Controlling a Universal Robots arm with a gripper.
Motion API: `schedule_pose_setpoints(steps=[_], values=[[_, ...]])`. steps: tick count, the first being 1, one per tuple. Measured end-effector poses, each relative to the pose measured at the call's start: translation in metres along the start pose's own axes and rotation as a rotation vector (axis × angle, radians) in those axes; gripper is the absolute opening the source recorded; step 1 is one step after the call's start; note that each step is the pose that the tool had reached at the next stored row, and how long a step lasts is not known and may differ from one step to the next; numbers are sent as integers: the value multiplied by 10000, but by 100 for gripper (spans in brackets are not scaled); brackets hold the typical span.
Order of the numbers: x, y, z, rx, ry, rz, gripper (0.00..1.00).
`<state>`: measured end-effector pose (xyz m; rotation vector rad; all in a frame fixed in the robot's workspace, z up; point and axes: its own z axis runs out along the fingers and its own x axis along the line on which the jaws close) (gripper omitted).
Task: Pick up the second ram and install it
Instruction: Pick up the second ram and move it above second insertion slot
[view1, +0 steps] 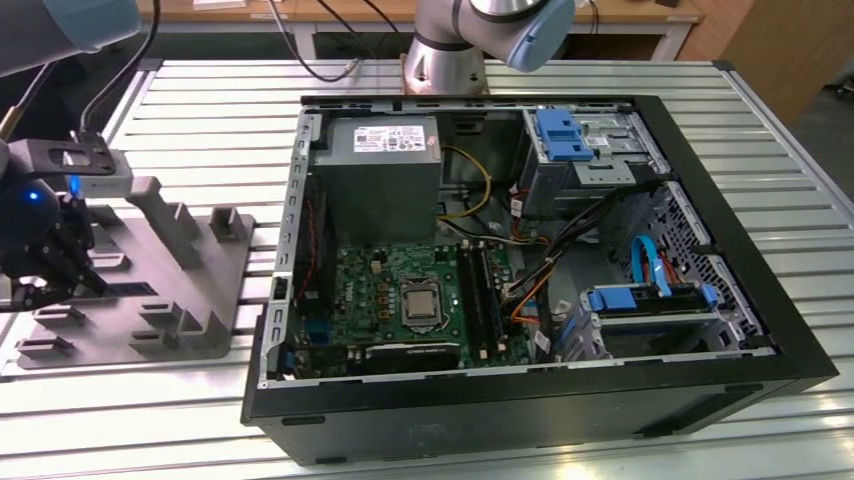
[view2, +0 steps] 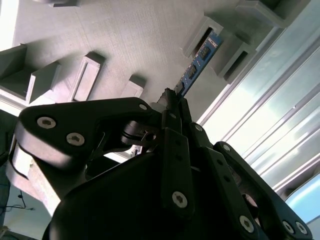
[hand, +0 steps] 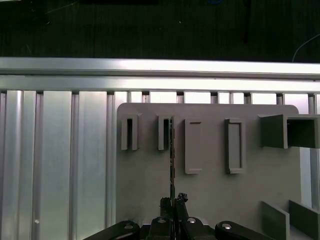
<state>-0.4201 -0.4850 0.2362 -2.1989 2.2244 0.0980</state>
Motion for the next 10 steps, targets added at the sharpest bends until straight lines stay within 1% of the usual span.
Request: schedule_pose_setpoints(steps=[10], values=[[-3, 2, -52, -1, 1, 0, 14]])
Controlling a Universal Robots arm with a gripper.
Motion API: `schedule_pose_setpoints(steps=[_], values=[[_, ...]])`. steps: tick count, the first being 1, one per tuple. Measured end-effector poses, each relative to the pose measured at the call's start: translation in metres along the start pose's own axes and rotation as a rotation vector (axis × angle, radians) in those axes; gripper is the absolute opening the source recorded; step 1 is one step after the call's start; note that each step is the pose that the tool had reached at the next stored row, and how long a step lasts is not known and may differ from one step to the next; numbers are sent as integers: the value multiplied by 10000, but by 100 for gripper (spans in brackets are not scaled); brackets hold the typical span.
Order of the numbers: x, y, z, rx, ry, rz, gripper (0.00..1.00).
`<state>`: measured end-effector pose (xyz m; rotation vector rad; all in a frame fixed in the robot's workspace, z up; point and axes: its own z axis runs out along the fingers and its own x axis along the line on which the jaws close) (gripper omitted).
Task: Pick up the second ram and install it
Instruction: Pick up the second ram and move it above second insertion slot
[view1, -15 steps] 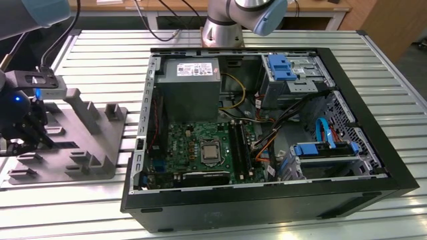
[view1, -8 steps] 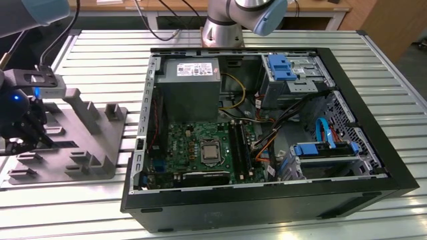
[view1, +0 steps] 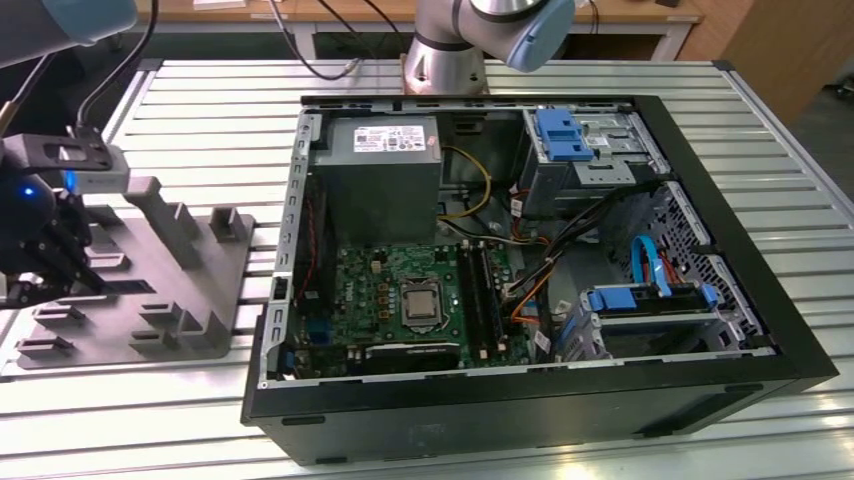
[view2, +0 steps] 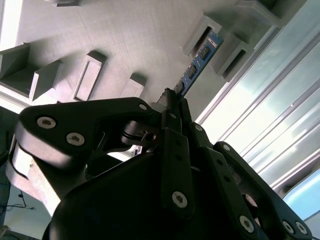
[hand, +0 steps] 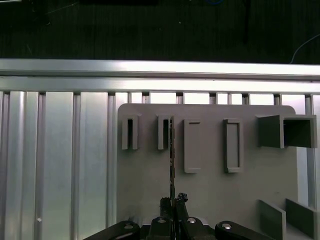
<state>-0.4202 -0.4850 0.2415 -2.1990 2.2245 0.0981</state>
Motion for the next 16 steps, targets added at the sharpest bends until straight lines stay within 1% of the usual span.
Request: schedule_pose_setpoints(steps=[16], values=[[-3, 2, -59, -1, 0, 0, 14]])
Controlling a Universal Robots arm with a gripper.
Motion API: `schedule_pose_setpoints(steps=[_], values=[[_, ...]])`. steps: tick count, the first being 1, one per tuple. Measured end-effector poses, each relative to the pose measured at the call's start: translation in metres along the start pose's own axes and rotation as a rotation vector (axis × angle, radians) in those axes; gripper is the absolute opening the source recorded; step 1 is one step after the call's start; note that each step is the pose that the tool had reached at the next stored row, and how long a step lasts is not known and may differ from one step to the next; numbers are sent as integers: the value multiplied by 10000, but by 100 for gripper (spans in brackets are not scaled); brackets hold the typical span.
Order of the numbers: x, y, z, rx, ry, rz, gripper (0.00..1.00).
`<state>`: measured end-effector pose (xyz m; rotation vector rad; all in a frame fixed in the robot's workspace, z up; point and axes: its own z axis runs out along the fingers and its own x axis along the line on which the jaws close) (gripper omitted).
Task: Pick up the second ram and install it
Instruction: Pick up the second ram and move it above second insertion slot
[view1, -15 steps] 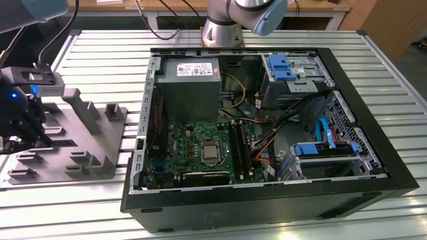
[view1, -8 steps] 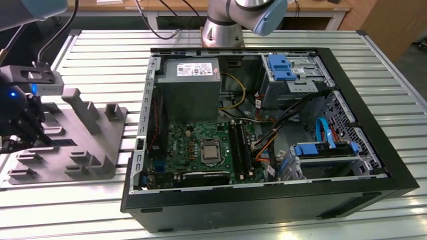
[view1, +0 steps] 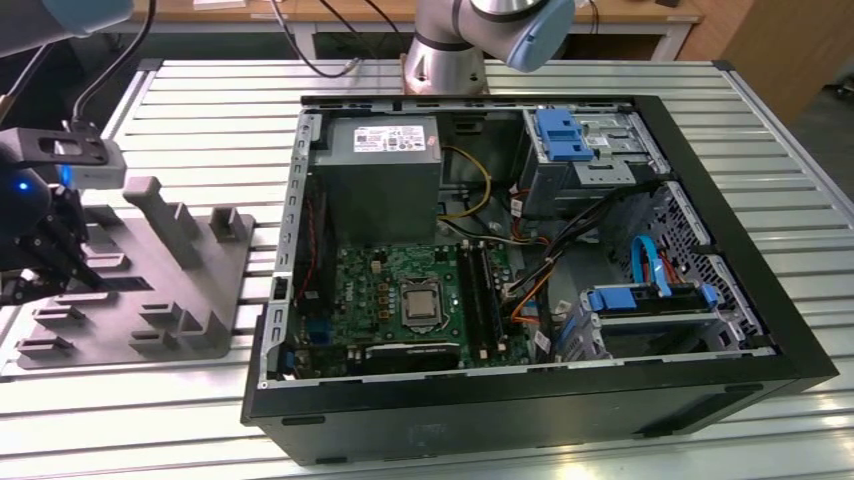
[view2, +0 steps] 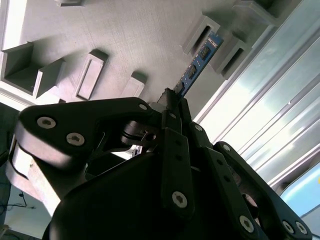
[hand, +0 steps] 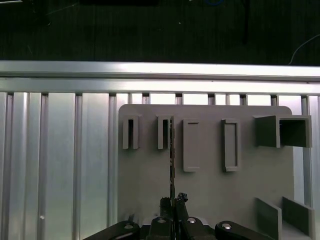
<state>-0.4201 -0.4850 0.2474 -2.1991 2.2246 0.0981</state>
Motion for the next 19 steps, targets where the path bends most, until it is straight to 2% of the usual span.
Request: schedule_pose_setpoints(steps=[9, 19], values=[[-4, 2, -61, 1, -3, 0, 14], [-10, 7, -195, 1, -10, 0, 14]])
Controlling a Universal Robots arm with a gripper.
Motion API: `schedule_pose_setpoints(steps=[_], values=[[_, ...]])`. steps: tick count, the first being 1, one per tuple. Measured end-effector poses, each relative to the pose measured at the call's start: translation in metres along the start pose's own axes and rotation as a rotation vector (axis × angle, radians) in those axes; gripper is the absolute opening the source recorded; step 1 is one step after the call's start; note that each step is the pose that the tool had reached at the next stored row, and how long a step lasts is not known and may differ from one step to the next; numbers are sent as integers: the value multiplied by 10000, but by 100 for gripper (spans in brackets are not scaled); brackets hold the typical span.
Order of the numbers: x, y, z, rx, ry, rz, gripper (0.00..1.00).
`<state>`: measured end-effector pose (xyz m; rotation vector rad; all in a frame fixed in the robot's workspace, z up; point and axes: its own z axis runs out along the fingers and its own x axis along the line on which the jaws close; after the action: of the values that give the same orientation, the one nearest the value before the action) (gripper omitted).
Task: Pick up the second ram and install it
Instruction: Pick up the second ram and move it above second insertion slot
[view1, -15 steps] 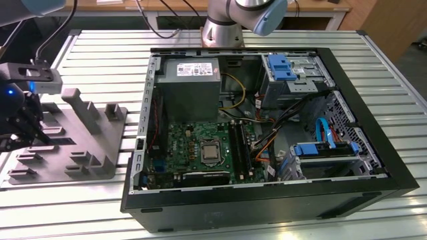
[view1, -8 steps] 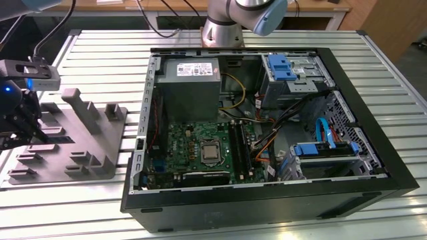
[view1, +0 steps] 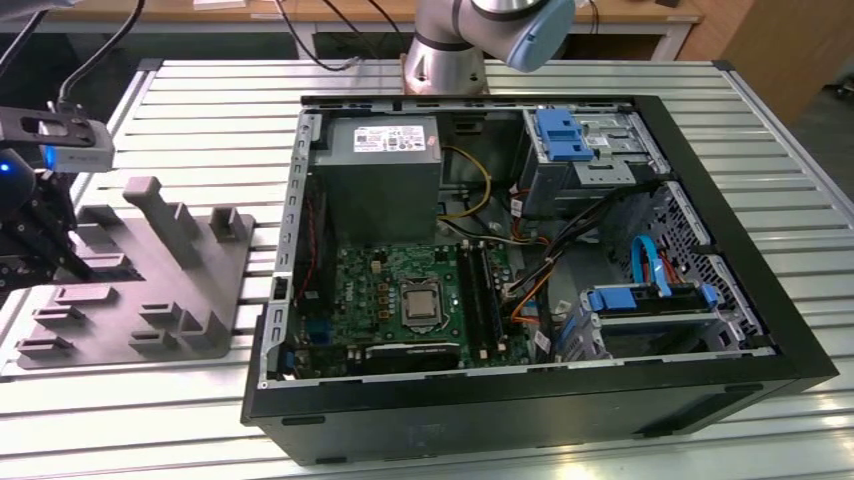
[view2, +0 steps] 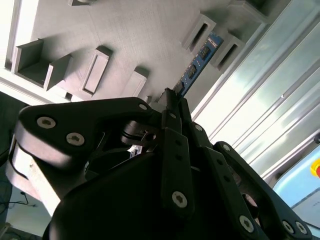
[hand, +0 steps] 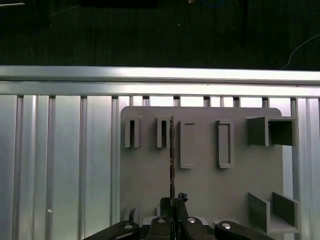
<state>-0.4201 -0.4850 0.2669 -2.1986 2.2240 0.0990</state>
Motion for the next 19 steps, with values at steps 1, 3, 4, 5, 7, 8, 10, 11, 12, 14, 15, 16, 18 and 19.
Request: schedule_pose_setpoints(steps=[1, 3, 4, 5, 7, 8, 10, 11, 12, 14, 15, 16, 18, 19], values=[[-1, 1, -13, -1, -1, 0, 14], [-2, 2, -38, 0, -4, 0, 14], [-3, 2, -52, 1, -7, 0, 14], [-4, 3, -68, 0, -9, 0, 14], [-5, 4, -100, 0, -12, 0, 14], [-6, 4, -116, 0, -12, 0, 14], [-8, 6, -152, -1, -15, 0, 14], [-9, 6, -174, 0, -16, -1, 14], [-11, 7, -194, 0, -18, -1, 14], [-13, 9, -235, 0, -19, -1, 14], [-14, 9, -255, 0, -21, -1, 14], [-15, 10, -276, -1, -21, 0, 14], [-17, 12, -316, -1, -24, -1, 14], [-18, 12, -334, 0, -24, -1, 14]])
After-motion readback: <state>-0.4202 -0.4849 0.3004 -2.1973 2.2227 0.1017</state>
